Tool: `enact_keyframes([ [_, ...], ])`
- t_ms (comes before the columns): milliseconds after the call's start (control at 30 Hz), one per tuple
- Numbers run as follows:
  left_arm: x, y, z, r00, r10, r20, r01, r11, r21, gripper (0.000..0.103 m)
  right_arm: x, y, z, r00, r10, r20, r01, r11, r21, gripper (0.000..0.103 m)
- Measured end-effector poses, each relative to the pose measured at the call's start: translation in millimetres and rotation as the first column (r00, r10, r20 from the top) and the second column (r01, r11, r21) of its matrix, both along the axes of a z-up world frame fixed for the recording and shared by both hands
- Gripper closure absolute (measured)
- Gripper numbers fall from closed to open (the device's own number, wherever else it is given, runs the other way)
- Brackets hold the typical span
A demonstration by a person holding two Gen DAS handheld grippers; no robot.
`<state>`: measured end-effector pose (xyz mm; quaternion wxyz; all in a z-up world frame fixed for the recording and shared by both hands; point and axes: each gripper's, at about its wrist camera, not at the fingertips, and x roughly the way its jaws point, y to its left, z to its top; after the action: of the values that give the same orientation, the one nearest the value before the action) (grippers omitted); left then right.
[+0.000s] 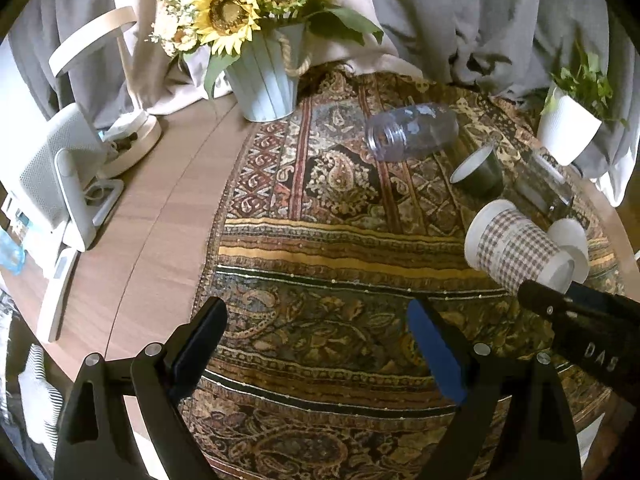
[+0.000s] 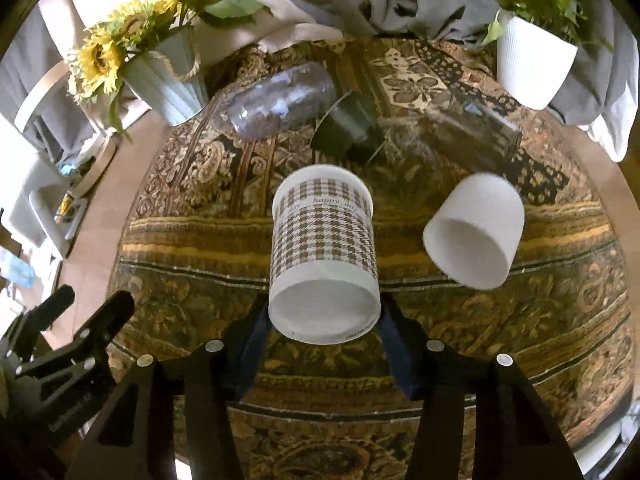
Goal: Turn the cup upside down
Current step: 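Rotate the held cup with the right tool so its rim faces down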
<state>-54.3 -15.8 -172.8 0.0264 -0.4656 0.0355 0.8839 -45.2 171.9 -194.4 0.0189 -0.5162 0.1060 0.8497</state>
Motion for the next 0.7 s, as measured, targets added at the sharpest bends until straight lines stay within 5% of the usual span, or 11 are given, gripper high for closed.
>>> enact_keyframes([
  [700, -35, -10, 30, 0.992, 0.063, -0.112, -0.065, 0.998, -0.012, 0.010, -83, -11, 9, 0.996, 0.034, 0.081, -0.037, 0.999, 0.039, 0.050],
])
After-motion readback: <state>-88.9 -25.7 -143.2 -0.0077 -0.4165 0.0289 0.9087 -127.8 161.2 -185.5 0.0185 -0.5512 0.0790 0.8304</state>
